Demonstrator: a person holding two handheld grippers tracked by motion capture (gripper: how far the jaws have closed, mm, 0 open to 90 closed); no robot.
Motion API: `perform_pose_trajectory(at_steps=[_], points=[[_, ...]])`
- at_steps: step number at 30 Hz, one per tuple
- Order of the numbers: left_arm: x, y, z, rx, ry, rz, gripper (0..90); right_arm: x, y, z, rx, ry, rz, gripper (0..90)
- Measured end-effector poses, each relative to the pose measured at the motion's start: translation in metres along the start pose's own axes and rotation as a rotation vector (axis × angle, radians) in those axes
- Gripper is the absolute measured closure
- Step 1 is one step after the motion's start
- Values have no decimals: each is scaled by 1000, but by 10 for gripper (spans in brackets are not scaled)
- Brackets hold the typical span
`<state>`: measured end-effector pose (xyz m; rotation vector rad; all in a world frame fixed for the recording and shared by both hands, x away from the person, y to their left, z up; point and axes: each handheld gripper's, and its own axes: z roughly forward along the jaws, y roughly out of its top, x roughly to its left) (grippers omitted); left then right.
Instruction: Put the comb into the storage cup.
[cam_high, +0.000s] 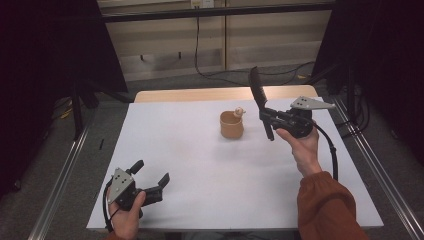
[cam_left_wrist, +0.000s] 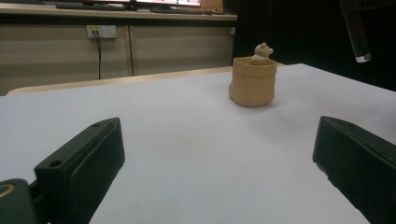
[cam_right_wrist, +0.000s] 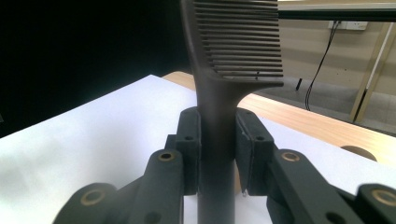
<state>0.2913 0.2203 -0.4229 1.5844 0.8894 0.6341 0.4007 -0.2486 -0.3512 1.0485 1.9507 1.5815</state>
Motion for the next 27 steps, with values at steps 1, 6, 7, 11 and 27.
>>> perform_pose_trajectory(at_steps=[1,6,7,11,27], points=[[0,0,0,0,-1,-1,22,0,1,2,3,1,1,731],[-1,0,0,-1,-7,-5,22,2,2,13,1,15,-1,732],[-1,0,0,-1,-7,-5,22,2,2,15,0,18,0,731],[-1,0,1,0,-8,-7,22,2,5,21,1,20,1,731],[0,-1,1,8,-5,1,22,-2,11,45,55,28,-4,731]])
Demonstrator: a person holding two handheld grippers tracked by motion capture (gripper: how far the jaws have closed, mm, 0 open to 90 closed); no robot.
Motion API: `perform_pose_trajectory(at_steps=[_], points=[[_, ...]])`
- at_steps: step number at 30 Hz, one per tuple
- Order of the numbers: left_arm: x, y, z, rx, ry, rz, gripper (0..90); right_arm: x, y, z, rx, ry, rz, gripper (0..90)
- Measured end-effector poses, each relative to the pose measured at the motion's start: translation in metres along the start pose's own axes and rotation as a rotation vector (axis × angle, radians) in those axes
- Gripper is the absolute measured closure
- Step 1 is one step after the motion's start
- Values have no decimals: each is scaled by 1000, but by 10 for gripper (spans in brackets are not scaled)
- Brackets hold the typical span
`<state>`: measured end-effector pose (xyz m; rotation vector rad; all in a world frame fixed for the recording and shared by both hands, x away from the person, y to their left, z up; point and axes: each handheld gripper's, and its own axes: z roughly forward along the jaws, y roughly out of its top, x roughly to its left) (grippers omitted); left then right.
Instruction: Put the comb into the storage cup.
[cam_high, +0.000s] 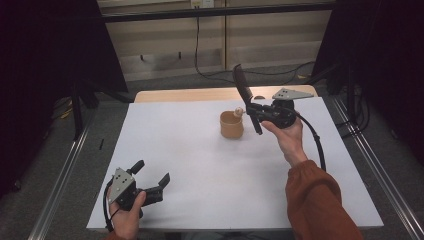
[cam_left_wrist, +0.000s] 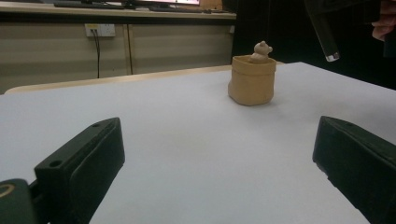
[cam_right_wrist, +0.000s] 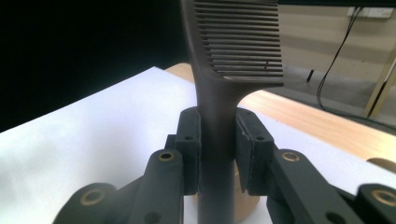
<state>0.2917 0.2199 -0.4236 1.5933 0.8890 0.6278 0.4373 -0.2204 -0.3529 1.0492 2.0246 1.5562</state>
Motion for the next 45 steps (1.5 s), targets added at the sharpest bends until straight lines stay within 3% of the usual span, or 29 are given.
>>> perform_pose_trajectory(at_steps=[5,19,45], points=[[0,0,0,-1,-2,-2,22,-2,8,7,-14,-11,-9,731],[0,0,0,-3,-5,-1,22,1,18,32,-21,19,-17,731],[0,0,0,-14,-7,-12,22,6,41,54,-33,41,-50,731]])
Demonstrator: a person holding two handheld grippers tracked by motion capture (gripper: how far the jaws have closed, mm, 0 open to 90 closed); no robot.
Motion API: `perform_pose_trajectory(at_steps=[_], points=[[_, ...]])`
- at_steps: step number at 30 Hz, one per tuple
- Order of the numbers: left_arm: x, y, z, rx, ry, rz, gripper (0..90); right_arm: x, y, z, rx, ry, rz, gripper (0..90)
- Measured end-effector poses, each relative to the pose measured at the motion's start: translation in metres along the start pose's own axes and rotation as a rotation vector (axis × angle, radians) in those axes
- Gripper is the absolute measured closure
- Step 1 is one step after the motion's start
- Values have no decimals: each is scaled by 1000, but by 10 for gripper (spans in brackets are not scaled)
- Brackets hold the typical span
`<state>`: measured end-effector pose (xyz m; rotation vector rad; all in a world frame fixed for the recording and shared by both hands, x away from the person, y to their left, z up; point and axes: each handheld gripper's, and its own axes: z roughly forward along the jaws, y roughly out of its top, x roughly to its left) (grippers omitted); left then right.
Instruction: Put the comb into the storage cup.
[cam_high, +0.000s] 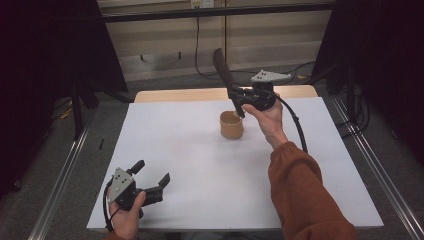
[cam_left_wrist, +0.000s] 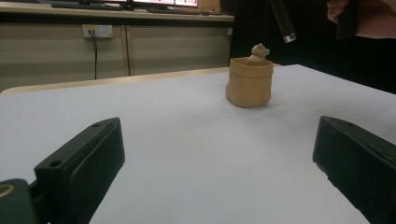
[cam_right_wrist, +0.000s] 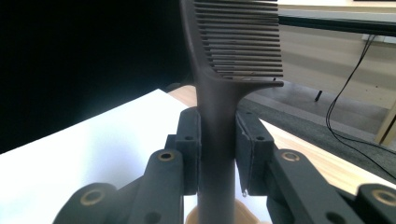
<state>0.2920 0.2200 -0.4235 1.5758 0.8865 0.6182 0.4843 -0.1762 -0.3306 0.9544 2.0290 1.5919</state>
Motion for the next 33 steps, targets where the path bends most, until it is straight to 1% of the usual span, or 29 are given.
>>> perform_pose_trajectory(at_steps=[3,7,14,16,23,33], points=[[0,0,0,1,-1,-2,22,0,1,4,-9,8,10,731],[0,0,0,6,-3,3,22,0,3,9,-2,5,5,731],[0,0,0,2,-1,-1,22,0,4,17,-13,5,13,731],[0,0,0,2,-2,-1,22,-1,2,20,-10,5,19,731],[0,0,0,8,-3,2,22,-5,-7,29,26,-6,28,731],[1,0,0,8,-7,0,22,-4,-18,40,50,9,25,731]])
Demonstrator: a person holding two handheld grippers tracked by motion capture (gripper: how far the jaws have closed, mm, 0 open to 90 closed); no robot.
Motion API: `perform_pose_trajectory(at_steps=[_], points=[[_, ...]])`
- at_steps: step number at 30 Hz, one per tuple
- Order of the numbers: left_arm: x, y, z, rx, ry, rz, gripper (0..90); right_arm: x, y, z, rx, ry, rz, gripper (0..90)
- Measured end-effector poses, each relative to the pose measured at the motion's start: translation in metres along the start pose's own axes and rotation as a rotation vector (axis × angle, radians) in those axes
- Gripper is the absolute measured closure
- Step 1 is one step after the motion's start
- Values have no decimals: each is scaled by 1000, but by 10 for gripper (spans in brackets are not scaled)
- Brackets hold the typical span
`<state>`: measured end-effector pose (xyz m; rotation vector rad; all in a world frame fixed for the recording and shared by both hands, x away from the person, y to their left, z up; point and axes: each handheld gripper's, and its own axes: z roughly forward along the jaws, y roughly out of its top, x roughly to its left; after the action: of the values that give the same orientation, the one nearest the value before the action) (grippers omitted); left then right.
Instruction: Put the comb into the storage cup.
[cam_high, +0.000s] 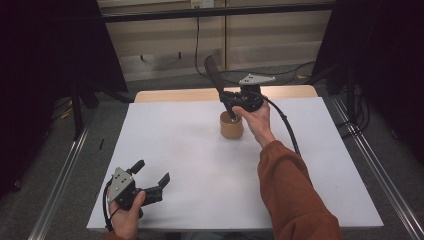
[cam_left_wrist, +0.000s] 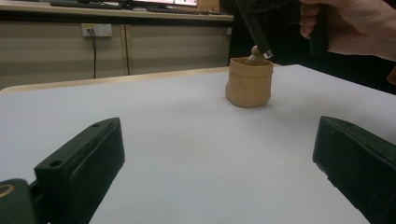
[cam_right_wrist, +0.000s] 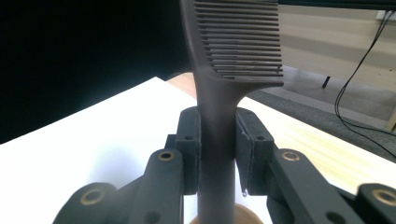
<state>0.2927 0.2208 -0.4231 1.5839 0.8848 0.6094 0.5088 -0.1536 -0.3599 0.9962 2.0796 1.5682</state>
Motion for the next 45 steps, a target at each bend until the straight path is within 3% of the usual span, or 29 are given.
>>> perform_pose_trajectory(at_steps=[4,29,45], points=[[0,0,0,0,-1,3,22,1,-1,2,1,-27,-11,731],[0,0,0,3,-5,0,22,-10,-23,15,52,-23,-17,731],[0,0,0,4,-7,0,22,-11,-31,11,60,-31,4,731]])
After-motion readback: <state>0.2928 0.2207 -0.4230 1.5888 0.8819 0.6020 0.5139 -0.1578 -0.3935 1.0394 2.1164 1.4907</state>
